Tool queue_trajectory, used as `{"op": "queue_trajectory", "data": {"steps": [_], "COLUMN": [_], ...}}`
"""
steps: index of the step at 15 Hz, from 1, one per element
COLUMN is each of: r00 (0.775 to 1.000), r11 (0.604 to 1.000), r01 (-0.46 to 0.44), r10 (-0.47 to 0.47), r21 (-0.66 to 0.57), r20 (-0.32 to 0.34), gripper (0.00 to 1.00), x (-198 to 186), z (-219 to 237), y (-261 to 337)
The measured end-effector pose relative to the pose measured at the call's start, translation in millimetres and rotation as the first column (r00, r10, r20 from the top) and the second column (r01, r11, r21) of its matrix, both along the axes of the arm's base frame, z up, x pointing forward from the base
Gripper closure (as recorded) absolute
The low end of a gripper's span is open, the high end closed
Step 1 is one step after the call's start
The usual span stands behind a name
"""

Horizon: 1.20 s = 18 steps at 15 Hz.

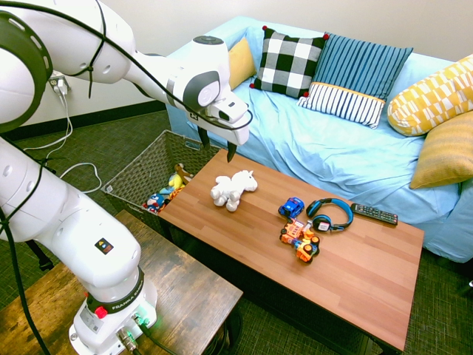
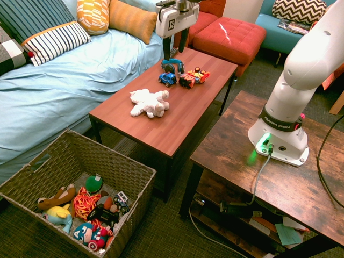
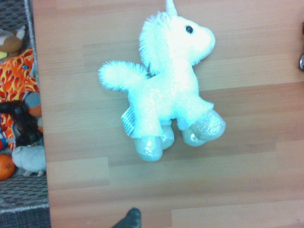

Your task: Put the stuffed toy in the basket

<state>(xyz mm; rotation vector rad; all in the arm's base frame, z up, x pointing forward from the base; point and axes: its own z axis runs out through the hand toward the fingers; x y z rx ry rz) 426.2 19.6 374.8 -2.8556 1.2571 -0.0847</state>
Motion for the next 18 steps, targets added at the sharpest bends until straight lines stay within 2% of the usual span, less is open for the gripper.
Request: {"op": "queue_trajectory", "data": {"steps": [3, 7, 18], "r00": [1.000, 1.000, 0.999], "r11": [1.000, 1.000, 1.000], "r01": [0.004, 0.005, 0.012], "r10": [-0.004, -0.005, -0.012], "r21": [-0.001, -0.004, -0.011], "r20": [-0.011, -0.007, -0.044], "gripper": [0.00, 0.00, 0.00], "x": [5.2, 37.5, 120.3], "z": [-3.3, -29.3, -162.1], "y": [-1.0, -6.0, 1.2]}}
